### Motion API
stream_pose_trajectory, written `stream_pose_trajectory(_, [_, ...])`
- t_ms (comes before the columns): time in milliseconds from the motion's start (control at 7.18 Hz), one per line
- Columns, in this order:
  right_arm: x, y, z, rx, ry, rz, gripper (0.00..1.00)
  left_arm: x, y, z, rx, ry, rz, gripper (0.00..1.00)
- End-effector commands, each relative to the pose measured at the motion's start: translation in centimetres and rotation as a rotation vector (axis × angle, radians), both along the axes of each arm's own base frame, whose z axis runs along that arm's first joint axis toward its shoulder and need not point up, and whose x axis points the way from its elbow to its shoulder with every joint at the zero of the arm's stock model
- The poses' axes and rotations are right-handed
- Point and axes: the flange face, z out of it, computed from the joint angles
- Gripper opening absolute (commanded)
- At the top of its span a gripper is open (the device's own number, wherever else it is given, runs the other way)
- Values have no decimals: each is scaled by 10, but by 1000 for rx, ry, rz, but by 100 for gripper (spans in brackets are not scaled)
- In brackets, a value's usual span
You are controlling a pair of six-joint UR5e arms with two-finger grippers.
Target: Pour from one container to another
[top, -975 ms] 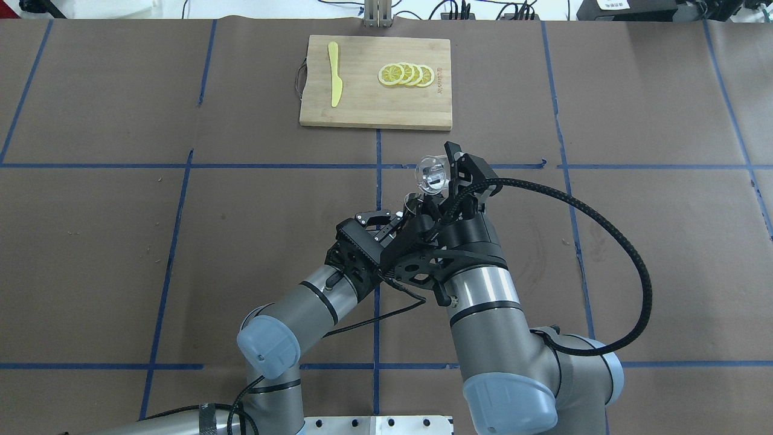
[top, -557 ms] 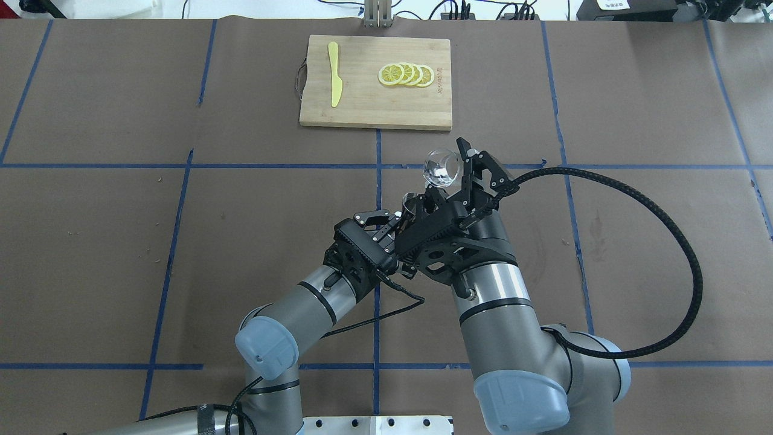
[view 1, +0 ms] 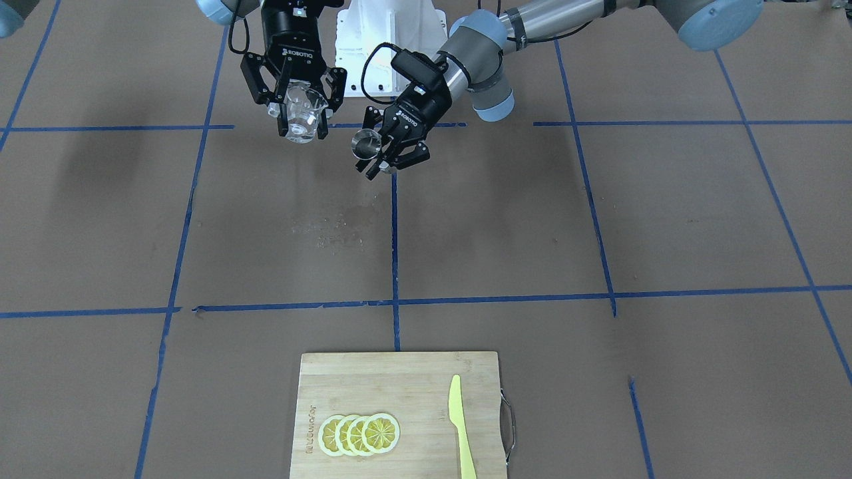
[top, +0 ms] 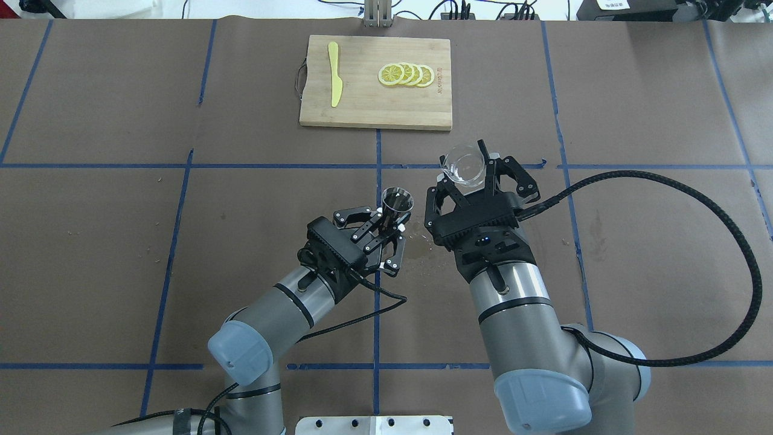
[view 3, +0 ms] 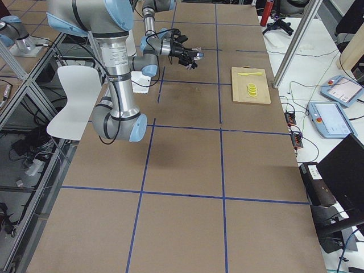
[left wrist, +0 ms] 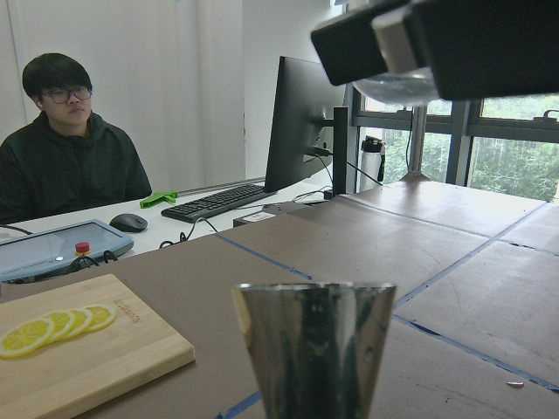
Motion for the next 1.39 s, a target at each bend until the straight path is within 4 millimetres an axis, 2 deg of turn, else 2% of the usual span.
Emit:
stream_pose_trajectory(0, [11, 3, 2, -26, -90, -13, 0, -18, -7, 29, -86, 52, -60, 0])
stream_pose_trajectory(139, [11, 3, 5, -46, -137, -29, 0, -28, -11, 55, -126, 40, -118, 0])
stream_pose_trajectory(279, [9, 5, 12, -86, -228, -44, 0, -41, -21, 72, -151, 24, -213, 0])
stream_pose_trajectory(697, [14, 5, 38, -97, -185, -37, 0, -83, -56, 103, -204, 0, -433, 0])
stream_pose_trajectory(836, [31, 6, 52, -102, -160, -34, 0, -101, -68, 122, -217, -22, -496, 0])
stream_pose_trajectory(975, [42, 7, 67, -109, -137, -31, 0, -127, -84, 150, -236, -38, -546, 0])
stream_pose_trajectory(1114, [46, 8, 67, -134, -212, -29, 0, -158, -99, 186, -258, -68, -591, 0])
stream_pose_trajectory(1254, [47, 9, 64, -145, -242, -41, 0, -178, -112, 198, -263, -88, -624, 0])
